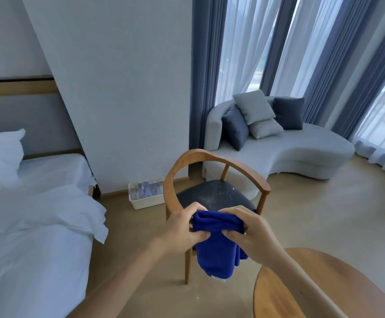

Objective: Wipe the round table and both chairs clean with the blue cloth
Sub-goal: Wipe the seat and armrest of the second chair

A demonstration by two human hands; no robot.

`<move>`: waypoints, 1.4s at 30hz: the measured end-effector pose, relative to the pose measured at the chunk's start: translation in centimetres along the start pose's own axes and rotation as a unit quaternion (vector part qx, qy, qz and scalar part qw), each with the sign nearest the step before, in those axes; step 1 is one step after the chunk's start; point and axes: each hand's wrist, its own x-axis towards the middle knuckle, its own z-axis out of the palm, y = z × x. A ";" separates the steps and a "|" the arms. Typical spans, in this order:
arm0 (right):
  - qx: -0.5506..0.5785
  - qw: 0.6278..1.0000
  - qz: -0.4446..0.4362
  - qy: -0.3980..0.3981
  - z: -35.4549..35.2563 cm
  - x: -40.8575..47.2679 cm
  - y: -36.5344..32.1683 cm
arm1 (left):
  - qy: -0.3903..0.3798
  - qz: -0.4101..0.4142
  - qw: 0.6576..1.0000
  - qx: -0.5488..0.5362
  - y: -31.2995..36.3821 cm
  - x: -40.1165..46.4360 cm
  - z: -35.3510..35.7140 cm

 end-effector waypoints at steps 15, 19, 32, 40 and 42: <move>0.046 0.998 -0.017 -0.047 3.4 25.5 4.5 | 0.047 -0.081 0.995 -0.021 -7.3 17.3 -13.7; 0.037 0.998 0.009 -0.043 6.0 30.7 5.1 | 0.041 -0.081 0.995 -0.028 -10.7 19.9 -17.3; 0.019 0.990 0.133 0.051 14.6 45.2 5.4 | -0.117 -0.002 0.993 -0.010 -23.3 33.9 -30.1; 0.018 0.963 0.217 0.158 13.5 46.8 8.7 | -0.257 0.055 0.965 0.008 -25.5 43.8 -27.5; 0.024 0.949 0.241 0.201 12.7 46.7 10.1 | -0.290 0.070 0.954 0.010 -25.1 46.1 -26.0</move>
